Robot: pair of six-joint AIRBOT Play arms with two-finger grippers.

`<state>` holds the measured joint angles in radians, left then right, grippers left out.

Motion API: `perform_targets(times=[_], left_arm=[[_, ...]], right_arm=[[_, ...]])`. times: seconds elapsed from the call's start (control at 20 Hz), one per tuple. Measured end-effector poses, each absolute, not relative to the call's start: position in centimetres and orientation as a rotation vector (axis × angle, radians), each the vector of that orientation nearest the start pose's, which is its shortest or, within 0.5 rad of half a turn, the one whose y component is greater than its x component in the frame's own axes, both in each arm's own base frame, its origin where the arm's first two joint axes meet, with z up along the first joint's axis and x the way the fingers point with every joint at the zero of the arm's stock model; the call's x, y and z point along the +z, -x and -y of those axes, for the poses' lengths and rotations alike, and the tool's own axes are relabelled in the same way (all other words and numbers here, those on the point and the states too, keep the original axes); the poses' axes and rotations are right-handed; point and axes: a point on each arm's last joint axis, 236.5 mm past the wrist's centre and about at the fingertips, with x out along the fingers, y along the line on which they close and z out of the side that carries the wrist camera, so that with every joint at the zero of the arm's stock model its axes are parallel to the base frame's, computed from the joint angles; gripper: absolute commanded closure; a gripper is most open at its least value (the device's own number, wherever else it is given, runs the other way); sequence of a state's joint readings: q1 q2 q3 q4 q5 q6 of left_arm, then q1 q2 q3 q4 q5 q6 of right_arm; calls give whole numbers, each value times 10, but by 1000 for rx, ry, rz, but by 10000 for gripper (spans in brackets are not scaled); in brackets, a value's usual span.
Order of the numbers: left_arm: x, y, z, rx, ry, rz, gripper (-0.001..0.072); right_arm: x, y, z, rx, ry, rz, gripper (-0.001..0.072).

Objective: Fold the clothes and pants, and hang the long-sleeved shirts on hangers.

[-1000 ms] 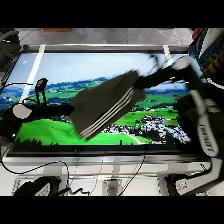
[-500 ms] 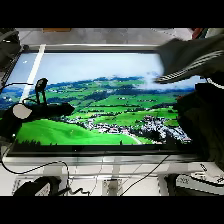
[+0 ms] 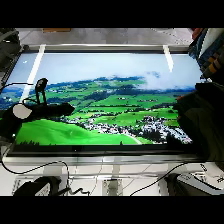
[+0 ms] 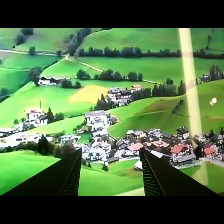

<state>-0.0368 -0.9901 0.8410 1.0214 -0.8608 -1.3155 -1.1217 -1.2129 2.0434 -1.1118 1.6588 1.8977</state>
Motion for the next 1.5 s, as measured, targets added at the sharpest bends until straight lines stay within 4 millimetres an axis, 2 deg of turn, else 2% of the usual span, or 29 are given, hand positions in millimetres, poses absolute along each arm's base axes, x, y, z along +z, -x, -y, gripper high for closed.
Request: perform_targets(times=[0.1,0.15,0.2,0.25,0.3,0.45,0.5,0.55,0.6,0.65,0.75,0.85,1.0,1.15,1.25,1.3,1.4,1.5], left_arm=[[48,-361,107,-354,286,-948,317],[48,-361,107,-354,286,-948,317],[48,-361,107,-354,286,-948,317],[48,-361,107,-354,287,-948,317],[48,-361,107,-354,286,-948,317],[48,-361,107,-354,286,-948,317],[48,-361,107,-354,287,-948,317],[48,-361,107,-354,287,-948,317],[48,-361,107,-354,286,-949,317],[47,-361,107,-354,287,-949,317],[47,-362,107,-352,287,-947,317],[49,-364,106,-348,287,-937,317],[50,-366,105,-344,288,-928,317],[50,-367,105,-342,288,-922,317],[50,-367,105,-342,288,-922,316],[50,-367,105,-341,288,-921,316],[50,-367,105,-341,288,-920,317],[51,-367,105,-341,288,-920,316]], right_arm=[[320,-225,262,-780,-912,-548,663],[317,-218,261,-811,-931,-559,460],[315,-213,260,-830,-943,-567,140],[314,-209,259,-844,-953,-572,17],[312,-205,257,-860,-961,-584,15],[310,-201,252,-865,-973,-603,57],[309,-201,251,-863,-975,-608,273],[309,-203,248,-846,-967,-617,378],[309,-208,243,-809,-932,-638,514],[310,-214,237,-764,-885,-664,693],[312,-234,213,-637,-767,-717,689],[317,-260,179,-486,-650,-756,689],[325,-303,99,-185,-465,-793,689],[318,-327,14,62,-299,-844,690],[303,-335,-32,152,-203,-866,690],[293,-337,-48,170,-169,-879,690],[261,-339,-68,171,-97,-931,689],[218,-334,-77,160,-36,-1024,688]])
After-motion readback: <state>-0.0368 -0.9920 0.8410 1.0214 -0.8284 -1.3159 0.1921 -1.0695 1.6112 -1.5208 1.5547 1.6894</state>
